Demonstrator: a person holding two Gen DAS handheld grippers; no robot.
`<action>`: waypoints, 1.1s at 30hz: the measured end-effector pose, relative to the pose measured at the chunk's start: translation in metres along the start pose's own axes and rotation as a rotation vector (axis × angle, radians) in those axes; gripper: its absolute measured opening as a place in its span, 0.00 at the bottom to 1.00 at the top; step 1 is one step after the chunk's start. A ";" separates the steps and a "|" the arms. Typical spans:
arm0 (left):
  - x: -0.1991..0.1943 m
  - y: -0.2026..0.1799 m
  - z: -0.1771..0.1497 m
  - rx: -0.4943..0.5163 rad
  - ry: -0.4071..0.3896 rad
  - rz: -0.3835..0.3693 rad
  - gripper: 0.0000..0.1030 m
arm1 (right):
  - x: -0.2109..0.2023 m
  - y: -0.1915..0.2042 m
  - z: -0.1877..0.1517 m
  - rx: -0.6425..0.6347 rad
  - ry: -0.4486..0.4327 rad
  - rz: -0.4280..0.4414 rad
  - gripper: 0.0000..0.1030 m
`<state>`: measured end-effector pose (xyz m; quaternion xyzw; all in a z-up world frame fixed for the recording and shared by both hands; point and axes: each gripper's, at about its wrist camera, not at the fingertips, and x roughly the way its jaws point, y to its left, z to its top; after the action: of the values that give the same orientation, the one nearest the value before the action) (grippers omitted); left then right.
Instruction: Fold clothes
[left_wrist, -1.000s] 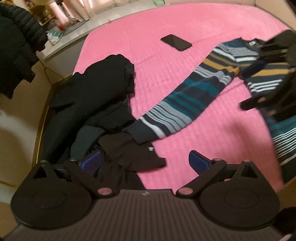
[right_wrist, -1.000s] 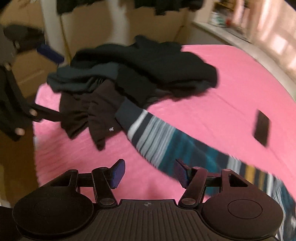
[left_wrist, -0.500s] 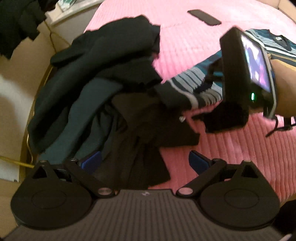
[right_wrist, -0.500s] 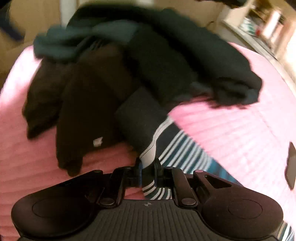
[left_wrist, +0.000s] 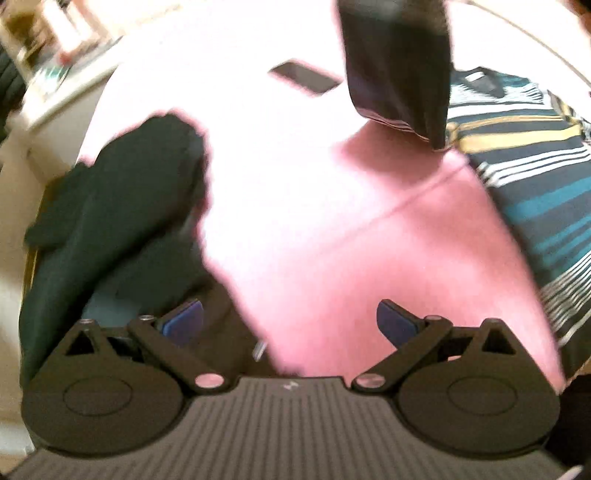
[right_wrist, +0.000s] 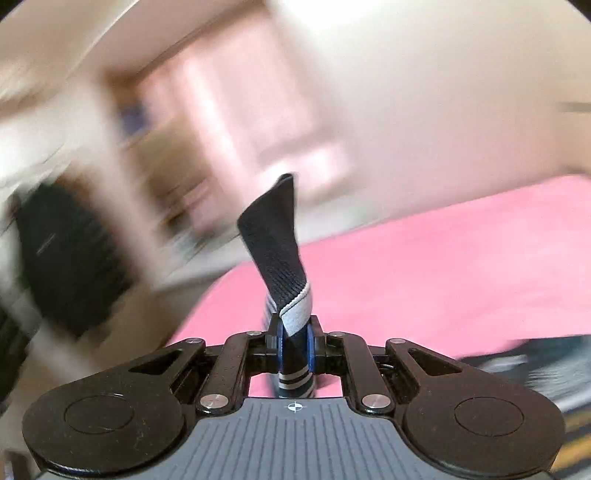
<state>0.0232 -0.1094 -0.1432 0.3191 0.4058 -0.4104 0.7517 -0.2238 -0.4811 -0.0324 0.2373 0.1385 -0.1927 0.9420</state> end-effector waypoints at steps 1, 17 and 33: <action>0.002 -0.012 0.012 0.016 -0.016 -0.006 0.96 | -0.010 -0.047 -0.010 0.078 0.008 -0.061 0.10; 0.031 -0.297 0.116 0.197 0.047 -0.034 0.96 | -0.007 -0.389 -0.125 0.602 0.395 -0.236 0.57; 0.156 -0.342 0.157 0.727 -0.018 0.125 0.68 | -0.023 -0.392 -0.126 0.766 0.417 -0.344 0.03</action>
<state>-0.1697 -0.4503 -0.2556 0.5859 0.2067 -0.4839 0.6163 -0.4332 -0.7297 -0.2858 0.5753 0.2810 -0.3314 0.6929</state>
